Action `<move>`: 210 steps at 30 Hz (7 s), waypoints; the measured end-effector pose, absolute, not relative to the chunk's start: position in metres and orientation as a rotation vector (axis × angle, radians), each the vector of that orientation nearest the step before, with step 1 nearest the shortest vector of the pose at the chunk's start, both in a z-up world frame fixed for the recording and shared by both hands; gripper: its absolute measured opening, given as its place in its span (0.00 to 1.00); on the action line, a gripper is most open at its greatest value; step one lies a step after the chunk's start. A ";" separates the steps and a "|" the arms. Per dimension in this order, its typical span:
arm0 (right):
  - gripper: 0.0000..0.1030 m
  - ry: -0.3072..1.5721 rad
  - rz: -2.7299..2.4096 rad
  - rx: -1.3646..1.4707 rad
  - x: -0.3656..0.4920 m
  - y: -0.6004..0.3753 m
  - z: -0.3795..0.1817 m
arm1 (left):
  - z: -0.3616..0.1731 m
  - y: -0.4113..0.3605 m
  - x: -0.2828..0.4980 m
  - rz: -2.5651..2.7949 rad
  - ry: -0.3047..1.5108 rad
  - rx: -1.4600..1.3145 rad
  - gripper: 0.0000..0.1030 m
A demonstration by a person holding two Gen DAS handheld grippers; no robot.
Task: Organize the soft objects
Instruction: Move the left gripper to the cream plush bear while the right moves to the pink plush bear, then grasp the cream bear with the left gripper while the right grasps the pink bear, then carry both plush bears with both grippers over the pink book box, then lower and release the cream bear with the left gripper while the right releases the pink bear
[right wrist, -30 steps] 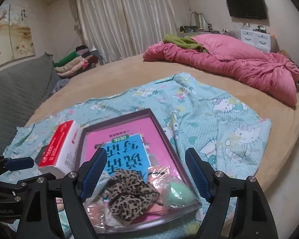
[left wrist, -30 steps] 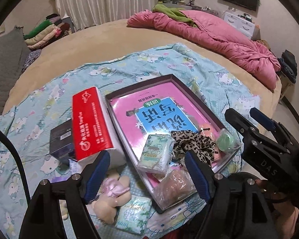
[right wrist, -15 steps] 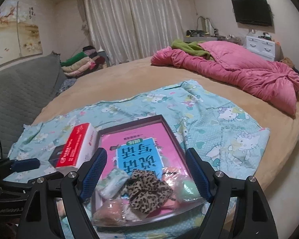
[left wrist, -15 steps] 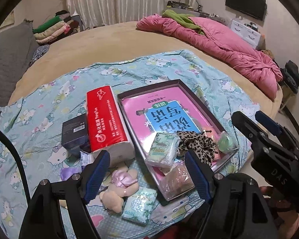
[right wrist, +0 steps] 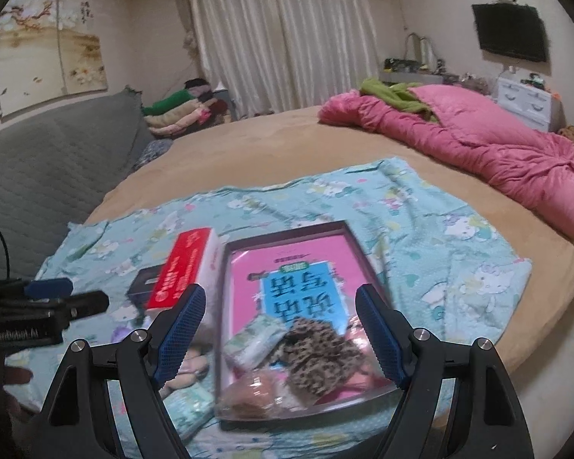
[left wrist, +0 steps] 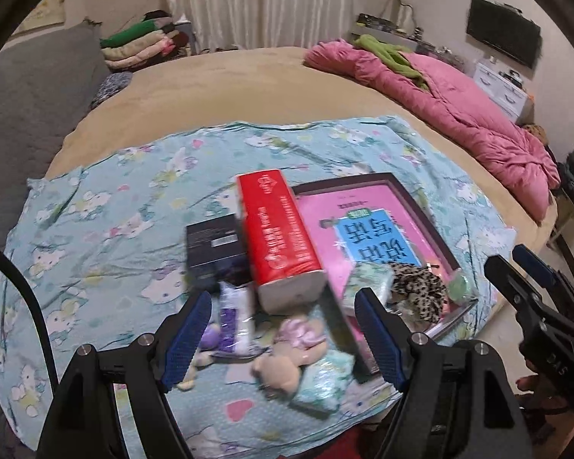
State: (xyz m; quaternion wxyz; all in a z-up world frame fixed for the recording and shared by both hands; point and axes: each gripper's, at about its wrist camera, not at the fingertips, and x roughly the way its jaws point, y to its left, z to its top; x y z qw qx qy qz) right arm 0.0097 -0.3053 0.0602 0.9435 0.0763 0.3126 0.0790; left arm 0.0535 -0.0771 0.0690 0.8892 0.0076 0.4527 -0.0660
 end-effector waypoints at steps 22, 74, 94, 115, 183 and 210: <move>0.79 0.773 0.389 0.015 -0.007 -0.198 0.038 | 0.028 0.043 0.035 0.014 1.006 -0.071 0.75; 0.46 0.913 0.485 -0.291 0.052 -0.120 -0.081 | -0.105 0.052 0.079 -0.206 1.122 -0.135 0.56; 0.46 0.794 0.542 -0.133 0.020 -0.140 -0.027 | -0.066 0.050 0.046 -0.166 1.045 -0.119 0.41; 0.46 0.630 0.551 0.045 0.005 -0.187 0.025 | 0.025 0.008 0.021 -0.146 0.920 -0.016 0.41; 0.47 0.534 0.203 0.298 0.044 -0.380 0.002 | -0.035 -0.219 0.099 -0.450 1.078 0.124 0.41; 0.50 0.753 0.238 0.153 0.084 -0.352 -0.047 | -0.052 -0.206 0.112 -0.429 1.104 0.094 0.42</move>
